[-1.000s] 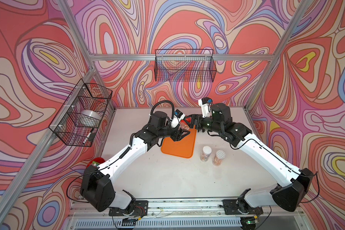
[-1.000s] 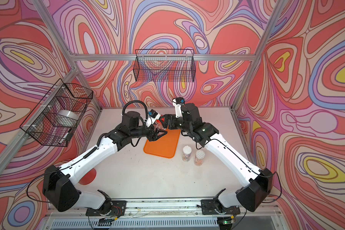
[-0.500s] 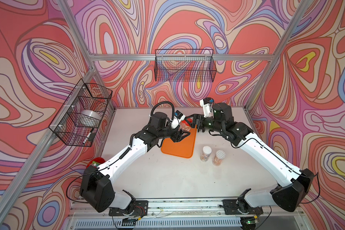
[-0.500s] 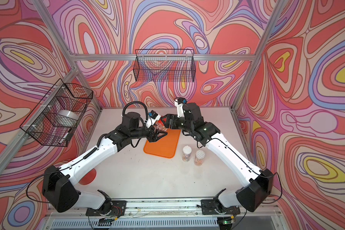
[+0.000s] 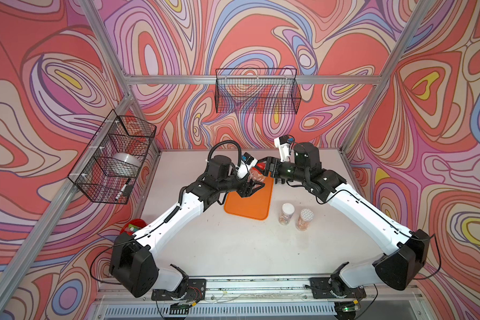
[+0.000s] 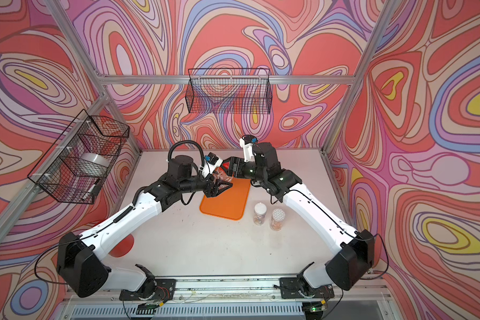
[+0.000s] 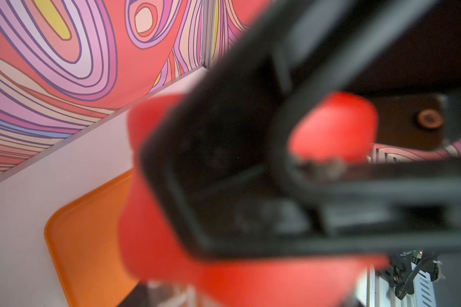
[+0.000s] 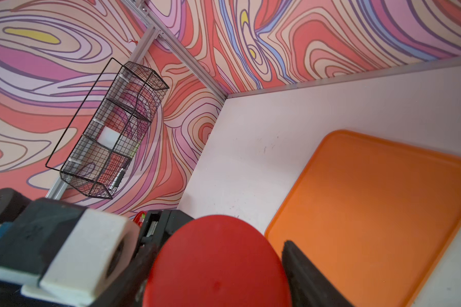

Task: Pour the candies out of the jar
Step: Unscrew the lid from the jar.

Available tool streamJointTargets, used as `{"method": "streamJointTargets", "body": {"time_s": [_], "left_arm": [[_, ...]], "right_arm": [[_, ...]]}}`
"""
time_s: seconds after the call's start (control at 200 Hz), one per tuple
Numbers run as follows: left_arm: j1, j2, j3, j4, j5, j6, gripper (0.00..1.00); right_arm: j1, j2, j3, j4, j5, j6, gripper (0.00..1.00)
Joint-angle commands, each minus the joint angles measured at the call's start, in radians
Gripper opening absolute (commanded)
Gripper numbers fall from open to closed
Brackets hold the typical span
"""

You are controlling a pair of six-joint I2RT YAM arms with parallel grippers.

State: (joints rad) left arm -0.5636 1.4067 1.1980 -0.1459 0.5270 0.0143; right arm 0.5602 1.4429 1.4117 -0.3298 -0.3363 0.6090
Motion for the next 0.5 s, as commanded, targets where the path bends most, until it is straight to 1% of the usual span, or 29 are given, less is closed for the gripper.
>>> {"method": "streamJointTargets", "body": {"time_s": [0.0,0.045,0.075,0.12,0.185,0.265,0.371,0.491], "left_arm": [[-0.001,-0.035,0.014,0.067,0.081,0.018,0.0],[0.006,-0.034,0.015,0.07,0.128,0.012,0.0],[0.015,-0.033,0.018,0.075,0.167,0.004,0.0],[0.028,-0.031,0.025,0.077,0.237,-0.007,0.0],[0.04,-0.031,0.036,0.081,0.324,-0.022,0.0],[0.042,-0.031,0.049,0.084,0.402,-0.038,0.0],[0.042,-0.022,0.064,0.085,0.457,-0.061,0.0],[0.043,-0.017,0.066,0.067,0.433,-0.054,0.0]], "right_arm": [[-0.009,0.003,-0.022,-0.009,-0.007,-0.071,0.58],[-0.013,-0.011,-0.031,-0.002,-0.038,-0.128,0.55],[-0.022,-0.024,-0.044,0.01,-0.086,-0.175,0.55],[-0.037,-0.05,-0.077,0.049,-0.191,-0.24,0.54],[-0.07,-0.085,-0.126,0.103,-0.339,-0.291,0.54],[-0.109,-0.1,-0.137,0.108,-0.462,-0.325,0.54],[-0.114,-0.096,-0.114,0.053,-0.516,-0.384,0.54],[-0.114,-0.082,-0.1,0.019,-0.495,-0.409,0.54]]}}
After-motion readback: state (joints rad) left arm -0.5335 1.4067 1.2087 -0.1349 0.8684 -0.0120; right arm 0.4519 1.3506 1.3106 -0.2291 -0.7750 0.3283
